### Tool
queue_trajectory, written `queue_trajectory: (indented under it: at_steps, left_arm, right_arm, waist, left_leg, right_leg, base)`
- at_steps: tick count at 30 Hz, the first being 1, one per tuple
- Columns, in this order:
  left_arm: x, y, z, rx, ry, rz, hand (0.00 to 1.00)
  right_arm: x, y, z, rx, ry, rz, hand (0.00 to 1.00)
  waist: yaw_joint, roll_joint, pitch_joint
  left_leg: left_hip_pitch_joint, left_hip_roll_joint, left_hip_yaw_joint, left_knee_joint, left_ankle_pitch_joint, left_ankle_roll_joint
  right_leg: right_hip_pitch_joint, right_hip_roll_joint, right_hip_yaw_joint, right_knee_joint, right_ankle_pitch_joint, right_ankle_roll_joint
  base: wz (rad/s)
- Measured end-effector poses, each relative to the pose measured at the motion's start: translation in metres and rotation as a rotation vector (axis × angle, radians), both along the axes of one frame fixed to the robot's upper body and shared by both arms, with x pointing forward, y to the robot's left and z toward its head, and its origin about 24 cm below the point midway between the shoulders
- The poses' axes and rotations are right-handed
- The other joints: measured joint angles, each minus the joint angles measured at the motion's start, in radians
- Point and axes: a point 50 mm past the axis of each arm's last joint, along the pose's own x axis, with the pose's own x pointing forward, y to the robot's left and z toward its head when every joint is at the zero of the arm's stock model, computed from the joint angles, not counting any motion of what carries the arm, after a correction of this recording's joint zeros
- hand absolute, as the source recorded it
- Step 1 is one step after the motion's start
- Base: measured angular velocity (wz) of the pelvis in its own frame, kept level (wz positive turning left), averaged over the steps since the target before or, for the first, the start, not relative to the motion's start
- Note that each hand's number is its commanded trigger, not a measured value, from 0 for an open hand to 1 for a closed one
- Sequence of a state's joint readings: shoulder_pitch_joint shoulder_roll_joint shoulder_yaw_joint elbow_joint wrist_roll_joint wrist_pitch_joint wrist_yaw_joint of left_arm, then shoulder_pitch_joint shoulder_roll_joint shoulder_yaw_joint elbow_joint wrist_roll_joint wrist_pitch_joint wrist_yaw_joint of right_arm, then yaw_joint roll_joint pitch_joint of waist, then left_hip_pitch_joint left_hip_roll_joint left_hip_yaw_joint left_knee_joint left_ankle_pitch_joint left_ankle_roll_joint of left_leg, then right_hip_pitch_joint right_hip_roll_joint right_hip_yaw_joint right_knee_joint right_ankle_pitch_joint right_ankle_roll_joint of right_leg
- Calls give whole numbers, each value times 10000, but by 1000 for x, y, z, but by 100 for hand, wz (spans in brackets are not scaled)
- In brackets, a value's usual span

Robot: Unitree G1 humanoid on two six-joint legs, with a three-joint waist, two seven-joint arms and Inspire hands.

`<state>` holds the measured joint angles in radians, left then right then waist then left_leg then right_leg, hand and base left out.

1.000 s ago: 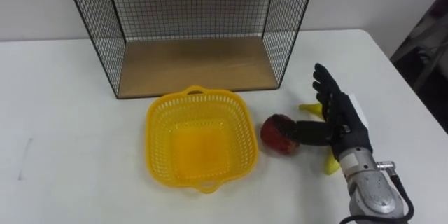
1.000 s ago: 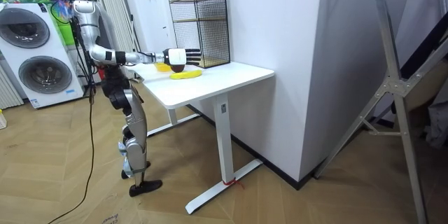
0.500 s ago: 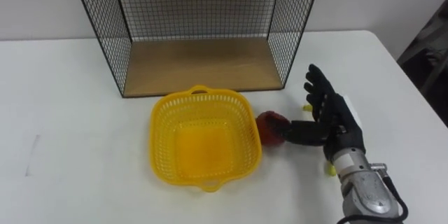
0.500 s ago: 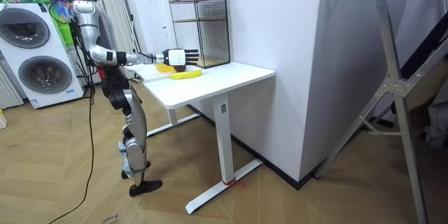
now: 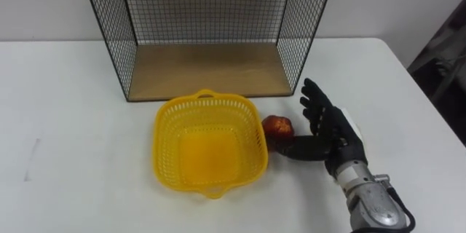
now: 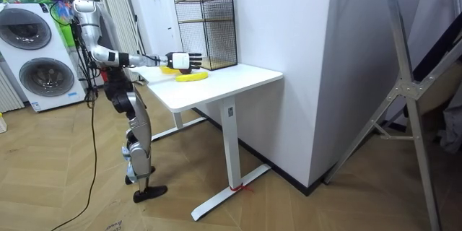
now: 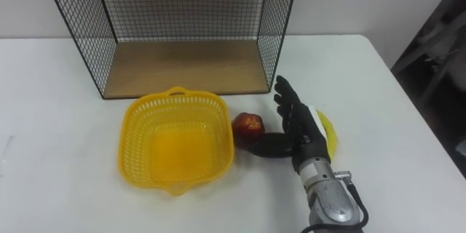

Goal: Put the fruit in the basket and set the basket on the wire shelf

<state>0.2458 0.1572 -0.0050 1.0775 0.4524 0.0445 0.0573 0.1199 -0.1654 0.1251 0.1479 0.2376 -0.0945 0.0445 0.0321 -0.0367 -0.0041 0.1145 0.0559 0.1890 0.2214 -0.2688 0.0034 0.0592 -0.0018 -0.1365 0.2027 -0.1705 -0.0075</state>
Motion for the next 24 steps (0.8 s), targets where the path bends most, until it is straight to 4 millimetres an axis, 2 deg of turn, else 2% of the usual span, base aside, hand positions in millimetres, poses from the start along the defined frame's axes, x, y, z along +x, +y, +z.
queue_trajectory:
  at_steps: [8, 12, 18, 24]
  left_arm:
    - [1, 0, 0, 3, -24, -7, 0]
    - [1, 0, 0, 3, -29, -2, 0]
    - [2, 0, 0, -32, -36, -1, 0]
    - [1, 3, 1, -12, -8, -1, 0]
  right_arm:
    - [-1, 1, -2, -12, 87, 88, 0]
    - [-4, 1, -4, -67, 186, 78, 0]
    - [-6, 0, -5, -618, 239, 490, 0]
    - [-5, -7, -3, -1798, 134, 851, 0]
  waist:
    - [-14, 37, 14]
    - [-12, 106, 52]
    - [5, 154, 38]
    - [-53, -9, -6]
  left_leg:
    - [32, 1, -10, -154, -2, -3]
    - [26, 0, -10, -172, -3, -3]
    - [-19, -11, 7, -145, 4, -6]
    - [-12, 1, -9, -145, 7, -6]
  right_leg:
    - [60, 17, -28, -20, 0, 0]
    - [51, 23, -31, -43, 1, 0]
    - [-77, 23, 7, -3, 0, 0]
    - [-46, 9, -37, -5, 0, 0]
  base:
    - [0]
    - [0]
    - [-2]
    - [0]
